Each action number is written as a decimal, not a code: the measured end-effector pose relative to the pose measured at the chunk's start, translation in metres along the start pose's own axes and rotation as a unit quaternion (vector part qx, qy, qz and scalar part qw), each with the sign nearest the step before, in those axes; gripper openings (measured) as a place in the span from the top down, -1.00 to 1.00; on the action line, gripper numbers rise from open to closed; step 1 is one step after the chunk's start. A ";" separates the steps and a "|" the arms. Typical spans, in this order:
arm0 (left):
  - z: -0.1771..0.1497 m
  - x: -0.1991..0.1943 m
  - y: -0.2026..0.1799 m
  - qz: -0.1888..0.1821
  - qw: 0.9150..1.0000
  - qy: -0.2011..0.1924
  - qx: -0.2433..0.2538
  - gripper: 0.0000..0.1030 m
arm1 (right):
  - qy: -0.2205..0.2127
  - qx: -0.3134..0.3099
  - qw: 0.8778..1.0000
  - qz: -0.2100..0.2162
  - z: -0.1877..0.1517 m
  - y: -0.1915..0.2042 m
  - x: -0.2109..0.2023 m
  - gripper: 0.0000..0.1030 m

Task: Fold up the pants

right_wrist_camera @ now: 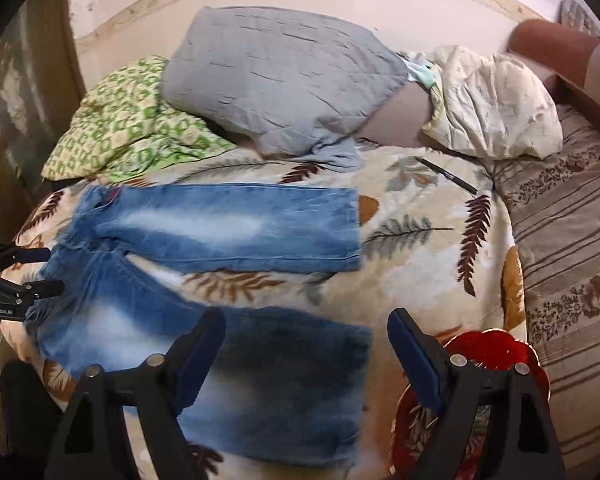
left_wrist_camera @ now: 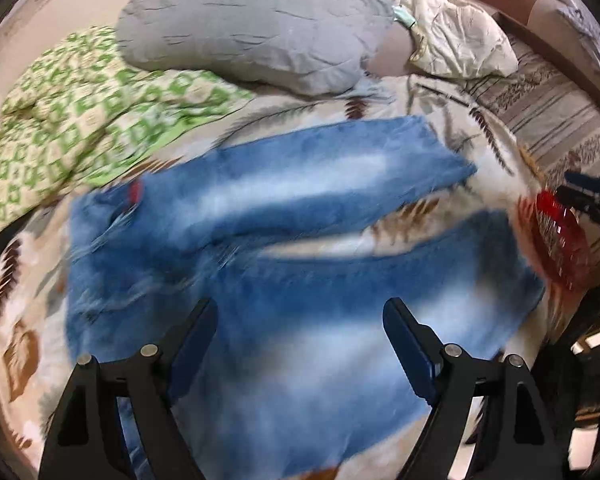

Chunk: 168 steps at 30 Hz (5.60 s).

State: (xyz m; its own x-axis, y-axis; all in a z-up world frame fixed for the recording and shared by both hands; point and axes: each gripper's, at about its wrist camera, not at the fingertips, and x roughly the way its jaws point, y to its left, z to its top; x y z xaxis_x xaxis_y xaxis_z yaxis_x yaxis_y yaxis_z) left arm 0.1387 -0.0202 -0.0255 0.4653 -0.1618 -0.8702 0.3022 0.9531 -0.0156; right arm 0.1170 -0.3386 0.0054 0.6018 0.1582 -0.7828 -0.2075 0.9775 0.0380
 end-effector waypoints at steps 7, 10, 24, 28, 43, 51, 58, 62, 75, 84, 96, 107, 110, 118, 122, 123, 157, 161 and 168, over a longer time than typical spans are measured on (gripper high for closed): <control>0.073 0.055 -0.029 -0.002 0.999 -0.008 0.032 -0.65 | 0.032 0.034 0.999 0.021 0.050 -0.033 0.057 -0.66; 0.105 0.084 -0.034 0.009 0.998 -0.011 0.059 -0.64 | 0.048 0.048 0.997 0.021 0.070 -0.044 0.086 -0.66; 0.187 0.203 -0.029 -0.003 0.985 0.039 0.170 -0.64 | 0.123 0.051 0.991 0.007 0.137 -0.076 0.242 -0.64; 0.190 0.216 -0.028 -0.023 0.979 0.065 0.193 -0.64 | 0.147 0.045 0.988 0.020 0.139 -0.076 0.272 -0.37; 0.180 0.163 -0.045 -0.050 0.972 0.056 0.221 0.93 | 0.117 0.017 0.991 0.066 0.135 -0.060 0.241 0.82; 0.102 0.034 -0.089 -0.064 0.962 -0.012 0.265 0.93 | 0.032 0.034 0.995 0.087 0.087 -0.055 0.109 0.82; 0.003 -0.016 -0.126 -0.092 0.960 -0.020 0.264 0.93 | 0.018 0.061 0.993 0.096 -0.013 -0.049 0.020 0.82; -0.044 0.017 -0.147 -0.099 0.959 0.029 0.265 0.93 | 0.066 0.058 0.993 0.076 -0.064 -0.043 0.022 0.82; -0.071 0.072 -0.172 -0.089 0.965 0.089 0.231 0.90 | 0.106 0.050 0.992 0.045 -0.116 -0.045 0.003 -0.37; -0.054 -0.003 -0.138 -0.015 0.980 0.018 0.195 -0.68 | 0.053 0.019 0.998 0.034 -0.093 -0.018 -0.026 -0.51; -0.071 -0.054 -0.033 0.054 0.995 -0.007 0.082 -0.68 | 0.031 -0.040 0.997 0.057 -0.074 0.049 -0.015 -0.51; -0.100 -0.113 0.038 0.134 0.988 0.013 0.068 -0.68 | 0.019 -0.057 0.992 0.110 -0.047 0.100 0.003 -0.51; -0.096 -0.119 0.060 0.143 0.988 0.011 0.060 -0.68 | 0.022 -0.067 0.989 0.131 -0.037 0.122 0.014 -0.51; -0.026 -0.057 0.121 0.086 0.996 0.019 -0.007 -0.68 | 0.058 -0.053 0.985 0.156 -0.014 0.147 0.068 -0.51; 0.018 -0.012 0.150 0.075 0.996 0.030 -0.031 -0.68 | 0.071 -0.010 0.981 0.177 0.003 0.138 0.095 -0.51; 0.029 0.000 0.158 0.073 0.996 0.035 -0.038 -0.68 | 0.073 -0.001 0.980 0.183 0.007 0.135 0.099 -0.51; -0.174 -0.052 0.186 -0.016 0.993 0.075 -0.094 0.80 | 0.082 -0.209 0.935 0.275 -0.081 0.230 0.062 0.83; -0.213 -0.044 0.204 0.005 0.981 0.107 -0.160 0.76 | 0.122 -0.225 0.938 0.234 -0.096 0.243 0.079 0.76; -0.190 -0.126 0.197 0.086 0.987 -0.003 -0.136 -0.65 | 0.048 -0.243 0.946 0.211 -0.088 0.232 0.041 -0.84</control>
State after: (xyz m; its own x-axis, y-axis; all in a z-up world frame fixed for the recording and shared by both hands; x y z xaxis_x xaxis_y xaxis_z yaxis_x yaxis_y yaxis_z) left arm -0.0183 0.2368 -0.0126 0.4950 0.0086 -0.8689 -0.0167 0.9999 0.0003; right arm 0.0259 -0.1175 -0.0724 0.3189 0.4828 -0.8156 -0.7570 0.6476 0.0874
